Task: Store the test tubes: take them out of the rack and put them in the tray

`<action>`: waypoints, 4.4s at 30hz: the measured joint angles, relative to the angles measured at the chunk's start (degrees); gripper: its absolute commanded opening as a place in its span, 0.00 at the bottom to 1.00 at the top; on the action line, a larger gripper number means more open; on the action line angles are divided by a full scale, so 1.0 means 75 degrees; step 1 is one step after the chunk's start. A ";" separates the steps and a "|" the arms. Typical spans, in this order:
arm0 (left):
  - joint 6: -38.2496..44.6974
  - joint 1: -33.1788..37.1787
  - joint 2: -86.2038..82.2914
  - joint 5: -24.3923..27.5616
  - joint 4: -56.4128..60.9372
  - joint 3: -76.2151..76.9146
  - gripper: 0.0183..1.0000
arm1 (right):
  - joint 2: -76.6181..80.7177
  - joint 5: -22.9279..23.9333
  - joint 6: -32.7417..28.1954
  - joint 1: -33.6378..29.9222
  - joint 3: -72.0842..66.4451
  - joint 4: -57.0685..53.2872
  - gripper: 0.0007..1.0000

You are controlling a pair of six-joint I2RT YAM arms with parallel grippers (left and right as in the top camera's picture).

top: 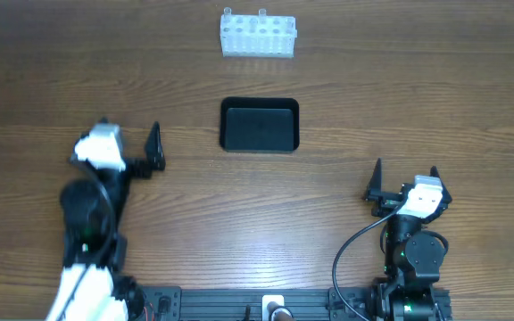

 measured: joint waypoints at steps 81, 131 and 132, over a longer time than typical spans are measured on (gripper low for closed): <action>-0.0111 -0.2355 1.1092 -0.1370 -0.4159 1.1785 0.20 | 0.0000 -0.0003 -0.0006 0.0000 0.0000 -0.0003 0.99; -0.2908 -0.3340 0.7565 -0.2320 -1.1567 1.2528 0.09 | 0.0000 0.0000 -0.0003 0.0000 0.0000 -0.0003 0.99; -0.3063 -0.3433 0.7673 -0.2413 -1.1686 1.2432 0.09 | 0.0000 0.0000 -0.0009 0.0000 0.0000 -0.0003 0.99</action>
